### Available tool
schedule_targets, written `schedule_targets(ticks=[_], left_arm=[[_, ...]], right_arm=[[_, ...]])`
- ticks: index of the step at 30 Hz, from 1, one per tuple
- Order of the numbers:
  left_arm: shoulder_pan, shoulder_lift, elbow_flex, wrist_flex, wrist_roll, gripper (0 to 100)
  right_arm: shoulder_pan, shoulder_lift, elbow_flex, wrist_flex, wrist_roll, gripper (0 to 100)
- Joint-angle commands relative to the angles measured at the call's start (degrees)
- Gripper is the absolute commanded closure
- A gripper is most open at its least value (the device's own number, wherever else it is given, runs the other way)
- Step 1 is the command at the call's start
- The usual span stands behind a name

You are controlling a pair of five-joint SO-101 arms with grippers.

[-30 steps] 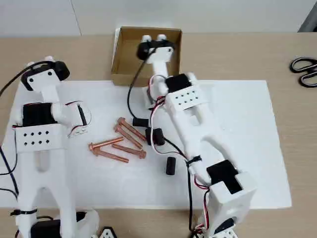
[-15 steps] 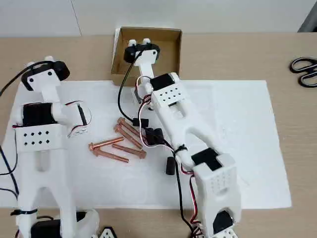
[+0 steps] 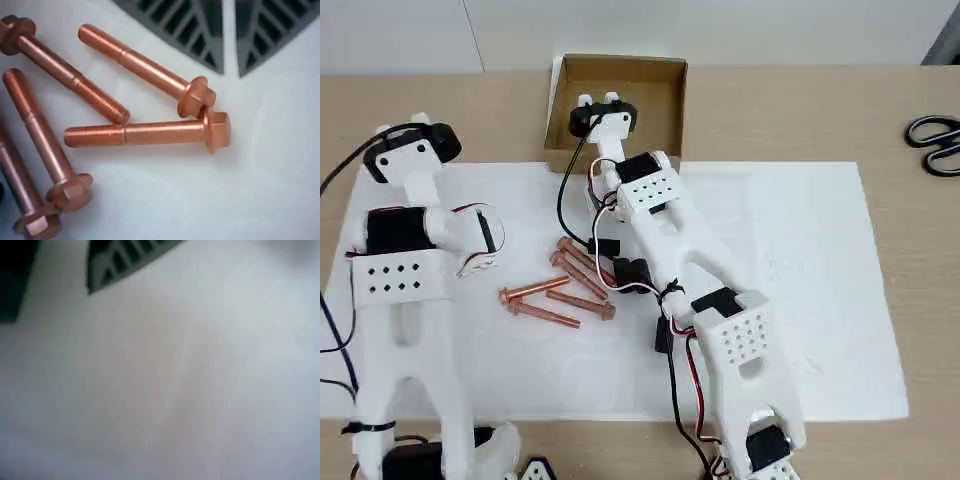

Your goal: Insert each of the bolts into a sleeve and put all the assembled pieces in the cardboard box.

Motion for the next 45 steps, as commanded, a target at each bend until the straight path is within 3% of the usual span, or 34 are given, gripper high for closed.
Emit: schedule_targets(ticks=[1, 6, 12, 19, 30, 33, 36, 45], left_arm=[[0.1, -0.2, -2.2, -0.9, 0.2, 99], [0.1, -0.2, -2.2, -0.9, 0.2, 99], [0.1, -0.2, -2.2, -0.9, 0.2, 99], [0.1, -0.2, -2.2, -0.7, 0.2, 99], [2.1, -0.2, -2.2, -0.6, 0.2, 99], [4.5, -0.2, -2.2, -0.6, 0.2, 99], [7.4, -0.2, -2.2, -0.6, 0.2, 99], [11.2, -0.2, -2.2, -1.7, 0.4, 99]], right_arm=[[0.3, 0.7, -2.5, -0.7, -0.6, 79.4], [0.3, 2.5, -2.5, -0.7, -0.6, 80.2], [0.4, 2.8, -3.1, -1.6, -0.4, 99.8], [2.1, 2.2, -3.2, -1.0, -0.4, 99.5], [6.7, -10.8, -19.7, 26.2, 0.0, 99.5], [7.1, -12.7, -21.7, 34.9, 4.7, 99.5], [8.8, -14.1, -17.1, 36.5, 9.6, 99.5], [12.1, -28.6, 9.6, 36.5, 14.8, 99.5]])
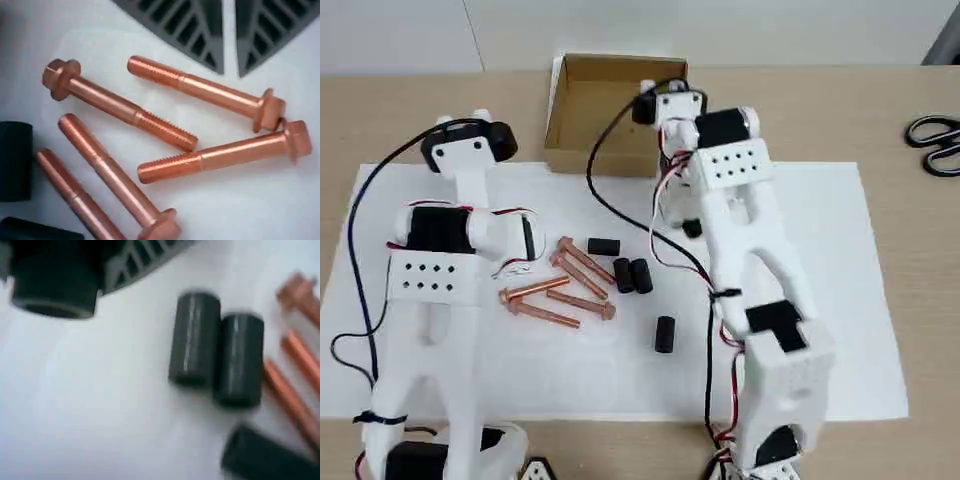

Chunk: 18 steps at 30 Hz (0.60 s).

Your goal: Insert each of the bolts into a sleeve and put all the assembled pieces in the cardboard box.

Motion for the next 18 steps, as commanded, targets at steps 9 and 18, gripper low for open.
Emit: schedule_targets(ticks=[9, 18], left_arm=[[0.3, -0.3, -2.2, -1.8, 14.6, 99], [-0.1, 10.6, -2.5, -3.7, 24.4, 99]], right_arm=[[1.5, -19.6, 21.2, 1.1, -1.8, 99.5], [2.2, -42.2, 30.7, 0.3, -5.5, 99.5]])
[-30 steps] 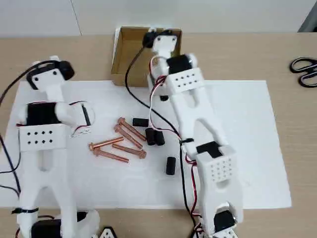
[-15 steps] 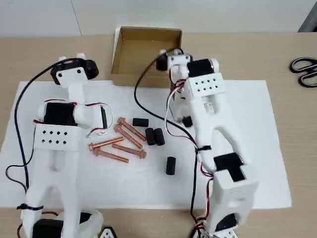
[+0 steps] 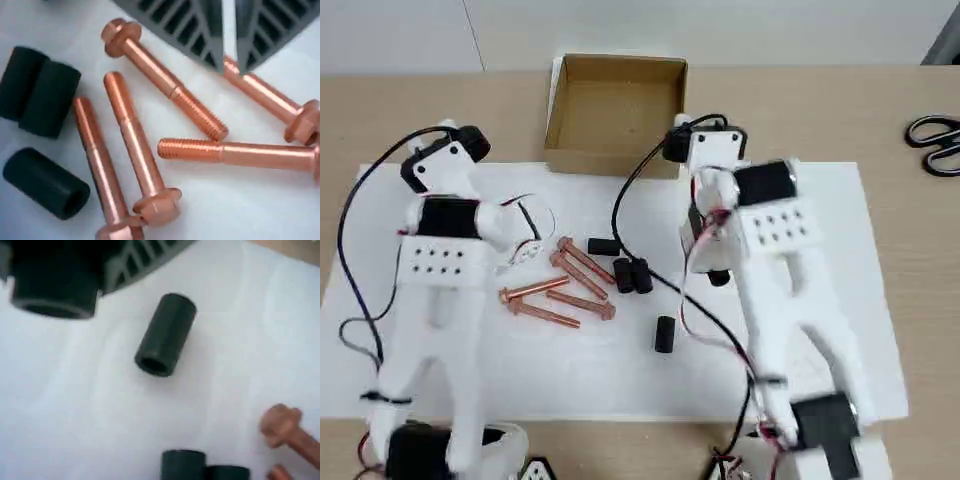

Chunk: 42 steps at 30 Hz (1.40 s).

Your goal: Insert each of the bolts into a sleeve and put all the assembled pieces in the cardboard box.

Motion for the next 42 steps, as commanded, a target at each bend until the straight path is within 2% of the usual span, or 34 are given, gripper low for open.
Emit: schedule_targets(ticks=[1, 6, 10, 14, 19, 23, 26, 34, 37, 42], left_arm=[[-0.1, 6.4, -2.5, -1.3, 3.1, 99], [-0.6, 15.7, -5.5, -0.9, 7.1, 96], [-1.1, 20.9, -14.9, 3.8, 11.3, 83], [0.2, 24.3, -23.3, 9.0, 11.8, 74], [6.4, 26.6, -24.8, 9.4, 11.9, 74], [10.3, 29.7, -24.9, 6.7, 13.5, 74], [10.2, 32.8, -24.9, 5.4, 17.6, 74], [10.2, 39.1, -24.9, 5.5, 20.2, 74], [10.1, 39.7, -24.9, 5.5, 22.9, 74], [10.1, 39.7, -24.9, 5.1, 23.3, 74]], right_arm=[[0.8, -11.0, 2.5, 0.0, -0.8, 99.5], [4.6, -16.9, 7.6, -1.5, -0.8, 99.5], [9.5, -19.2, 12.4, -3.6, -0.7, 99.5], [10.1, -20.4, 15.7, -4.1, -0.7, 99.5], [10.2, -21.3, 17.5, -5.8, -0.6, 99.5], [10.2, -21.0, 17.5, -6.0, -0.6, 99.5], [10.2, -21.0, 17.5, -6.0, -0.5, 99.5], [10.2, -20.9, 17.5, -6.0, -0.5, 99.5], [10.2, -20.9, 17.5, -6.0, -0.5, 99.5], [10.2, -20.9, 17.5, -6.0, -0.5, 99.5]])
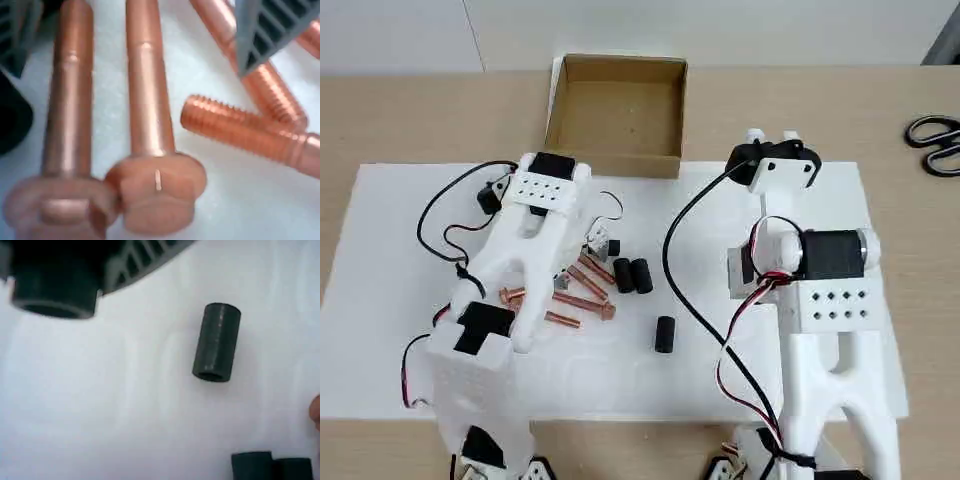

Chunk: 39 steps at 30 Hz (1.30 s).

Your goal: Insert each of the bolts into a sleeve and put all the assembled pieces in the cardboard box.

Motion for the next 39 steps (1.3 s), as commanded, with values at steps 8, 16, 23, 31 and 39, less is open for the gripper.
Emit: schedule_targets(ticks=[8, 16, 23, 31, 39], left_arm=[[0.4, -0.4, -2.4, -5.7, 0.6, 74], [0.4, -0.2, -2.4, -10.5, 0.6, 74], [0.4, -0.2, -2.3, -11.4, 0.6, 74], [0.4, -0.1, -2.2, -12.1, 0.6, 74], [0.4, 0.0, -2.1, -12.4, 0.6, 74]], right_arm=[[0.4, -1.5, -0.2, -0.8, -0.3, 99.5], [0.4, -1.5, -0.2, -0.7, -0.3, 99.5], [0.4, -1.5, -0.2, -0.5, -0.3, 99.5], [0.4, -1.5, -0.2, -0.5, -0.3, 99.5], [0.4, -1.5, -0.2, -0.4, -0.3, 99.5]])
